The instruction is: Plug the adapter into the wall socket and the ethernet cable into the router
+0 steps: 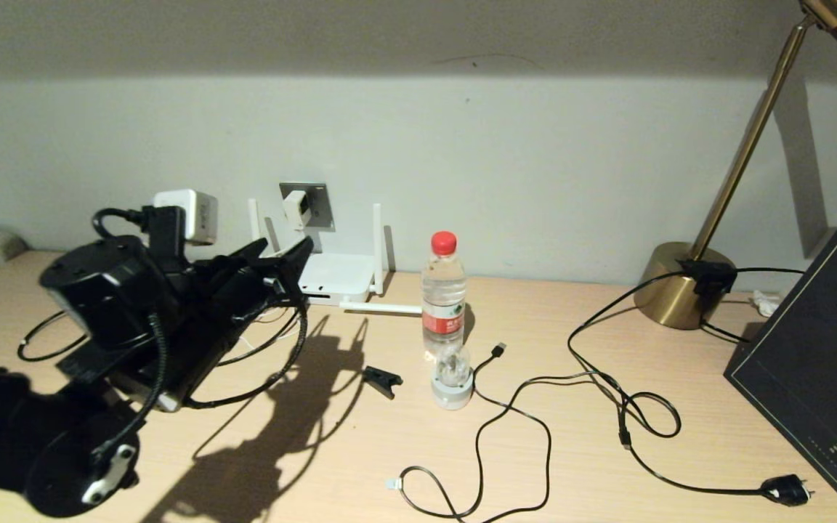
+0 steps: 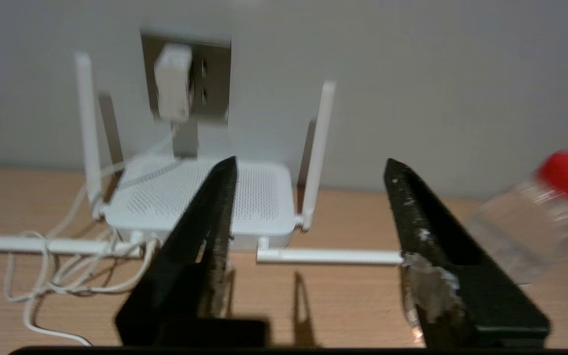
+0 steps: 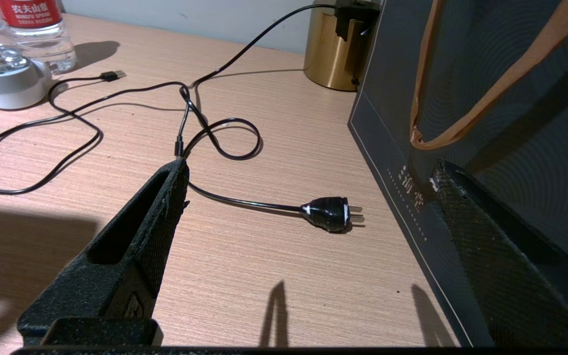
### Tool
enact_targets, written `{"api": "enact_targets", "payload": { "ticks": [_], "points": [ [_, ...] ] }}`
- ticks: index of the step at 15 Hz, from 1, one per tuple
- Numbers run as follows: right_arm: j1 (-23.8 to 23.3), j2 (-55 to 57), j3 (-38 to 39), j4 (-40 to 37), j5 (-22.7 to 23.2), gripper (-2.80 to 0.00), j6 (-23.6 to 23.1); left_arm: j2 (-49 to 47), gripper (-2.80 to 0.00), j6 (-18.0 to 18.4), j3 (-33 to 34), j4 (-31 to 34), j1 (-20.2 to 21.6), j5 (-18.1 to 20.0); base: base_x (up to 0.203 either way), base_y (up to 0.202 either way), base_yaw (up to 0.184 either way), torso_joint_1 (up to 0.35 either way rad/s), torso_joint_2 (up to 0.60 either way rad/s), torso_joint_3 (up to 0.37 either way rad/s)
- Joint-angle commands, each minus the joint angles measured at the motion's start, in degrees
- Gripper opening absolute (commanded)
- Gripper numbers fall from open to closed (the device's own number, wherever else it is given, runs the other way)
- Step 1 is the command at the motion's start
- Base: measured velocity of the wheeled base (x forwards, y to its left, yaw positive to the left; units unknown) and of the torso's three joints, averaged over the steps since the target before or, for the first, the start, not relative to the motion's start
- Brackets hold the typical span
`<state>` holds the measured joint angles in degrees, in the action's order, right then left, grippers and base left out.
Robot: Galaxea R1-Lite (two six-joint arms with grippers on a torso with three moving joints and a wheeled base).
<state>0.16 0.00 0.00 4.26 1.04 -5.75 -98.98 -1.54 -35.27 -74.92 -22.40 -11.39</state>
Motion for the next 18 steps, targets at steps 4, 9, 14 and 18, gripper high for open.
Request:
{"api": "enact_targets", "payload": {
  "ticks": [4, 9, 14, 18],
  "points": [
    [0.0, 0.1, 1.7, 0.0, 0.0, 0.00, 0.0, 36.4, -2.80, 2.4, 3.5, 19.1, -3.7, -4.4, 0.000, 0.000, 0.000, 0.000, 0.00, 0.000],
    [0.0, 0.1, 1.7, 0.0, 0.0, 0.00, 0.0, 67.4, -2.80, 3.4, 29.2, 57.9, -4.3, 0.3, 0.000, 0.000, 0.000, 0.000, 0.00, 0.000],
    [0.0, 0.1, 1.7, 0.0, 0.0, 0.00, 0.1, 74.6, -2.80, 5.7, 32.9, 76.3, 3.9, 4.3, 0.000, 0.000, 0.000, 0.000, 0.00, 0.000],
    [0.0, 0.1, 1.8, 0.1, 0.1, 0.00, -0.4, 85.6, -2.80, 10.8, 32.2, 78.0, 18.2, 7.0, 0.000, 0.000, 0.000, 0.000, 0.00, 0.000]
  ]
}}
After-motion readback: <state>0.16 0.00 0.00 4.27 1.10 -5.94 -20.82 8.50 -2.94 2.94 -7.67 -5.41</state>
